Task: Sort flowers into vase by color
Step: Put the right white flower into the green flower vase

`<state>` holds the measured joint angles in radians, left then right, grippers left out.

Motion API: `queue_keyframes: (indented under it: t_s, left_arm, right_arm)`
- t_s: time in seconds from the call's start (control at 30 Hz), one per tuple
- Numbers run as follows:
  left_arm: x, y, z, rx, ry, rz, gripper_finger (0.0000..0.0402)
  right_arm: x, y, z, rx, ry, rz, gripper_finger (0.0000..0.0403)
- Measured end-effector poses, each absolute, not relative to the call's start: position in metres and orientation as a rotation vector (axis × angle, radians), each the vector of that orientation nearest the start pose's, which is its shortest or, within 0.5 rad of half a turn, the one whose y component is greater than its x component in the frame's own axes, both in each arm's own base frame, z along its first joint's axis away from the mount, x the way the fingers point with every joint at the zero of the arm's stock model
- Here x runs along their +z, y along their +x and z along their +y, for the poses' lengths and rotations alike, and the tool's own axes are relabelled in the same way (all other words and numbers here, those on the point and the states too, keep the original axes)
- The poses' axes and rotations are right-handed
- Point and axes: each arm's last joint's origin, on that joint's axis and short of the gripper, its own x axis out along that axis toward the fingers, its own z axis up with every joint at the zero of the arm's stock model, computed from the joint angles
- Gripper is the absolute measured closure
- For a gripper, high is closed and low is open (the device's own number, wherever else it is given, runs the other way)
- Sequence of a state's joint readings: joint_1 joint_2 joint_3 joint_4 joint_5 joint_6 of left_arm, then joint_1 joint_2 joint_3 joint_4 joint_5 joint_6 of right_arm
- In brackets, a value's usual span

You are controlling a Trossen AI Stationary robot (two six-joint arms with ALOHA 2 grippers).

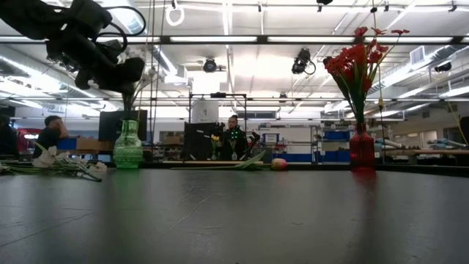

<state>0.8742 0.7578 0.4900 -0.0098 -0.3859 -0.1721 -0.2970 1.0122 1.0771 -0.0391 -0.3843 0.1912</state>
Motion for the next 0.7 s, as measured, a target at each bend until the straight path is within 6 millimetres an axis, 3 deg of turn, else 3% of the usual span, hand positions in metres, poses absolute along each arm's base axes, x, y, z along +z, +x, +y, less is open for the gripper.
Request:
queue_keyframes:
  t_s: [0.33, 0.7]
  left_arm:
    - [0.258, 0.102, 0.138, 1.273, -0.244, 0.177, 0.0188]
    - [0.315, 0.096, 0.128, 1.259, -0.241, 0.288, 0.0168]
  right_arm:
    - [0.406, 0.209, -0.053, 0.089, 0.182, -0.016, 0.0379]
    - [0.406, 0.209, -0.053, 0.089, 0.183, -0.016, 0.0379]
